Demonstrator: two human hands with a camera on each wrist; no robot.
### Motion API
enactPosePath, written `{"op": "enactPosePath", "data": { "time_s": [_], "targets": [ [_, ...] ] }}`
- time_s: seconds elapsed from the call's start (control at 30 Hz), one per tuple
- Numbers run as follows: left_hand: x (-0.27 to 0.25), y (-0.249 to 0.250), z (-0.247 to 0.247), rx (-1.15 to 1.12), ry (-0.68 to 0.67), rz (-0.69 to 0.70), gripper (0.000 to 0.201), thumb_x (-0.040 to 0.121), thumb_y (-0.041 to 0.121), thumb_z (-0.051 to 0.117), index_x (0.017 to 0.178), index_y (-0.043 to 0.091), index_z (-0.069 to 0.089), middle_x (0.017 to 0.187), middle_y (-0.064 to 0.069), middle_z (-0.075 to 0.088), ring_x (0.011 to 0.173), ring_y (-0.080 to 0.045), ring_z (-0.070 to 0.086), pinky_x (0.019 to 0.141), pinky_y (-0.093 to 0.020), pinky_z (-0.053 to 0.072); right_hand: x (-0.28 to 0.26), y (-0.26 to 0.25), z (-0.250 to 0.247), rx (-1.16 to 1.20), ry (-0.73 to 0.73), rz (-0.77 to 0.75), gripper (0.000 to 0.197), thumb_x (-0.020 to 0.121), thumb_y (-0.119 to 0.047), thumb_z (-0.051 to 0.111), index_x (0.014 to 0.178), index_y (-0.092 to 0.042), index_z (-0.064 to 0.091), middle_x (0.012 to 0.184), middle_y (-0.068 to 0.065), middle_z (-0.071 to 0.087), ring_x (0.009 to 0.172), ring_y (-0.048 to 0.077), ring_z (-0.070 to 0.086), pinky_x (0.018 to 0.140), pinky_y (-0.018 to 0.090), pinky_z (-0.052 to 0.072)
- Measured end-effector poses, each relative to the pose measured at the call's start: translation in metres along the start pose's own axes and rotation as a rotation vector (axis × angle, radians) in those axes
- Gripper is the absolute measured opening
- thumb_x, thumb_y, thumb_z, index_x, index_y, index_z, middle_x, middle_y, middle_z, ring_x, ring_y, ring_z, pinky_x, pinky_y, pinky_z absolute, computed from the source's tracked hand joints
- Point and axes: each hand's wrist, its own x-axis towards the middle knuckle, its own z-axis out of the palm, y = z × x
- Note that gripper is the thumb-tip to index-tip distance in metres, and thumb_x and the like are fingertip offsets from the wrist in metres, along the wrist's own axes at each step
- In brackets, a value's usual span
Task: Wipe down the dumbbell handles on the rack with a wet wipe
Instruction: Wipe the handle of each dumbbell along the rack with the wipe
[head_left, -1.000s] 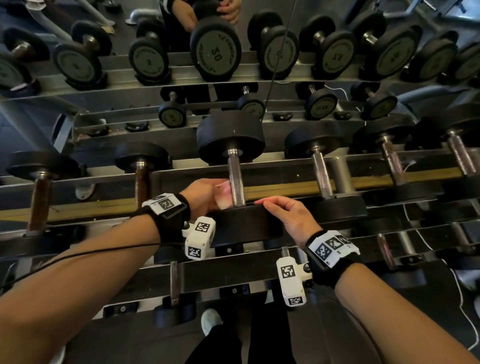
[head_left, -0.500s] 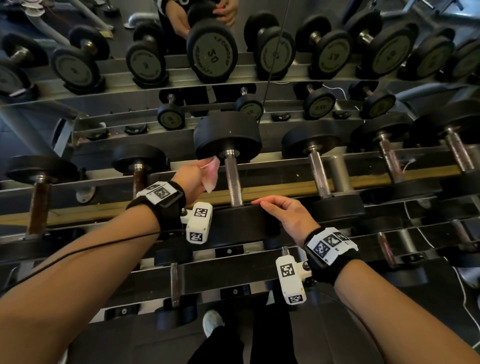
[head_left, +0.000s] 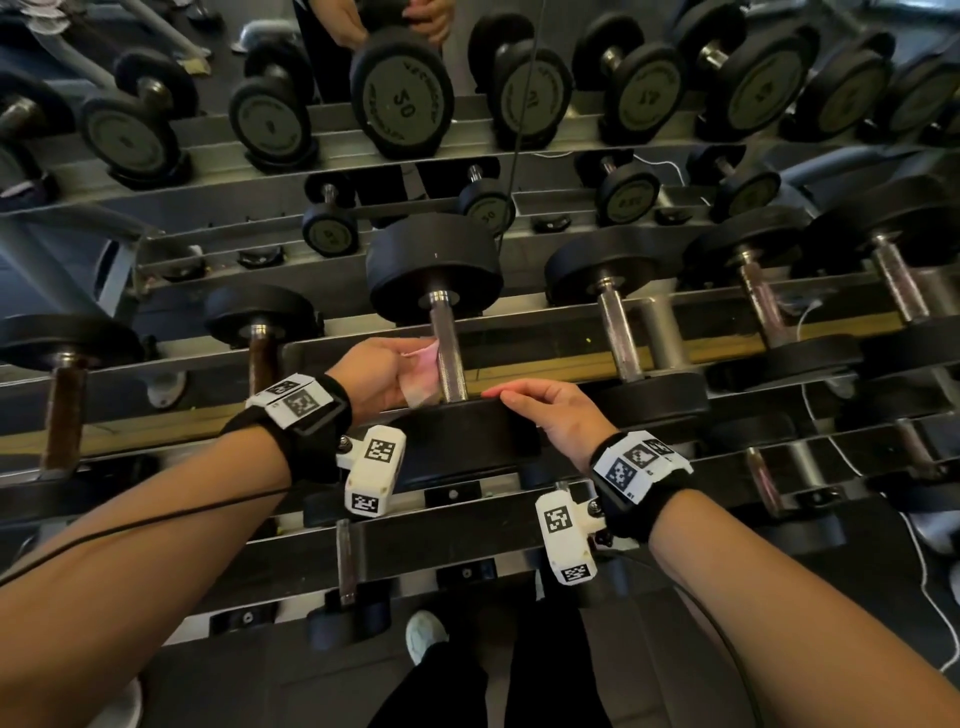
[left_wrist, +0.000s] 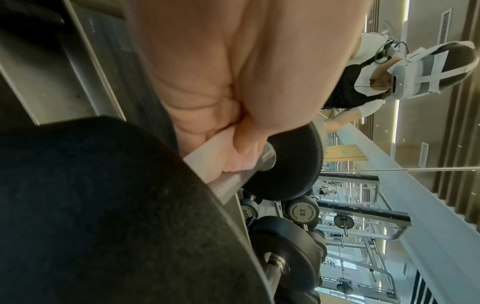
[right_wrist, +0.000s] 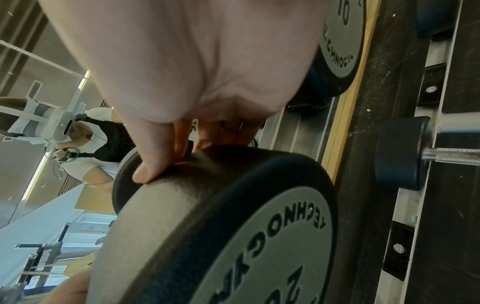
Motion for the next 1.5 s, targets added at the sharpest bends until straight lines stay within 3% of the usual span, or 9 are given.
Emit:
{"op": "enactPosePath", "data": {
  "time_s": [0.13, 0.27, 0.4, 0.7, 0.87, 1.03, 1.13, 1.37, 1.5],
  "targets": [
    [-0.007, 0.005, 0.004, 0.118, -0.013, -0.061, 0.029, 0.1, 0.007, 0.051, 0.122, 0.001, 0.067, 0.123, -0.019, 0.069, 0.112, -0.028, 0.068, 0.101, -0.043, 0.053, 0.001, -0.004, -0.004, -0.027, -0.023, 0.026, 0.017, 0.095, -0.026, 0.062, 0.103, -0.026, 0.077, 0.108, -0.006, 0.073, 0.1, 0.005, 0.067, 0.073, 0.015, 0.054],
    [-0.019, 0.004, 0.013, 0.297, 0.029, -0.027, 0.019, 0.098, 0.006, 0.056, 0.107, 0.006, 0.073, 0.105, -0.016, 0.076, 0.093, -0.02, 0.075, 0.077, -0.027, 0.06, 0.0, -0.017, -0.017, -0.133, -0.13, 0.044, 0.022, 0.096, -0.018, 0.059, 0.11, -0.028, 0.074, 0.111, -0.007, 0.072, 0.105, 0.005, 0.065, 0.082, 0.018, 0.054],
    [-0.028, 0.019, 0.033, 0.516, 0.14, 0.102, 0.033, 0.102, 0.003, 0.044, 0.101, 0.017, 0.073, 0.113, -0.018, 0.071, 0.1, -0.03, 0.069, 0.091, -0.041, 0.057, -0.007, -0.033, -0.054, -0.36, -0.117, -0.045, 0.023, 0.096, -0.017, 0.06, 0.104, -0.035, 0.072, 0.112, -0.011, 0.069, 0.108, 0.002, 0.061, 0.098, 0.025, 0.046],
    [-0.005, 0.024, 0.145, 0.29, 0.066, 0.177, 0.028, 0.103, 0.005, 0.048, 0.123, 0.008, 0.066, 0.12, -0.023, 0.066, 0.1, -0.037, 0.066, 0.078, -0.04, 0.062, -0.036, -0.047, -0.168, -0.358, 0.114, -0.14, 0.022, 0.092, 0.001, 0.061, 0.106, -0.013, 0.072, 0.108, 0.006, 0.072, 0.105, 0.02, 0.065, 0.101, 0.03, 0.047],
    [0.033, 0.012, 0.193, 0.122, 0.071, 0.23, 0.012, 0.103, 0.0, 0.043, 0.108, 0.002, 0.054, 0.095, -0.021, 0.049, 0.082, -0.033, 0.052, 0.068, -0.037, 0.045, -0.049, -0.018, -0.213, -0.295, 0.19, -0.075, 0.024, 0.09, -0.001, 0.065, 0.113, -0.003, 0.068, 0.113, 0.014, 0.069, 0.101, 0.015, 0.065, 0.08, 0.007, 0.048],
    [0.072, -0.003, 0.21, -0.014, 0.193, 0.204, 0.019, 0.105, 0.009, 0.046, 0.096, 0.004, 0.061, 0.082, -0.009, 0.052, 0.072, -0.019, 0.051, 0.071, -0.031, 0.042, -0.045, 0.012, -0.231, -0.153, 0.212, 0.031, 0.025, 0.086, -0.019, 0.073, 0.111, -0.018, 0.07, 0.109, 0.001, 0.07, 0.102, 0.012, 0.064, 0.073, 0.01, 0.047],
    [0.086, -0.005, 0.216, -0.044, 0.228, 0.201, 0.017, 0.105, 0.007, 0.046, 0.109, 0.004, 0.062, 0.084, -0.006, 0.056, 0.076, -0.017, 0.052, 0.077, -0.03, 0.042, -0.038, 0.023, -0.223, -0.111, 0.186, 0.04, 0.023, 0.084, -0.028, 0.075, 0.107, -0.028, 0.071, 0.106, -0.01, 0.071, 0.101, 0.002, 0.064, 0.078, 0.015, 0.046],
    [0.098, -0.005, 0.235, 0.159, 0.136, 0.188, 0.029, 0.105, 0.002, 0.042, 0.126, 0.008, 0.06, 0.102, -0.002, 0.061, 0.092, -0.013, 0.057, 0.095, -0.026, 0.046, -0.036, 0.032, -0.217, -0.078, 0.215, 0.013, 0.027, 0.083, -0.028, 0.076, 0.11, -0.026, 0.072, 0.108, -0.004, 0.072, 0.105, 0.011, 0.066, 0.094, 0.029, 0.052],
    [0.103, -0.011, 0.24, 0.158, 0.141, 0.201, 0.024, 0.105, 0.008, 0.045, 0.121, 0.0, 0.061, 0.095, -0.01, 0.058, 0.078, -0.01, 0.06, 0.078, -0.016, 0.051, -0.036, 0.033, -0.216, -0.066, 0.227, 0.013, 0.025, 0.083, -0.025, 0.076, 0.108, -0.024, 0.073, 0.106, -0.005, 0.072, 0.102, 0.009, 0.067, 0.089, 0.023, 0.052]
  ]
}}
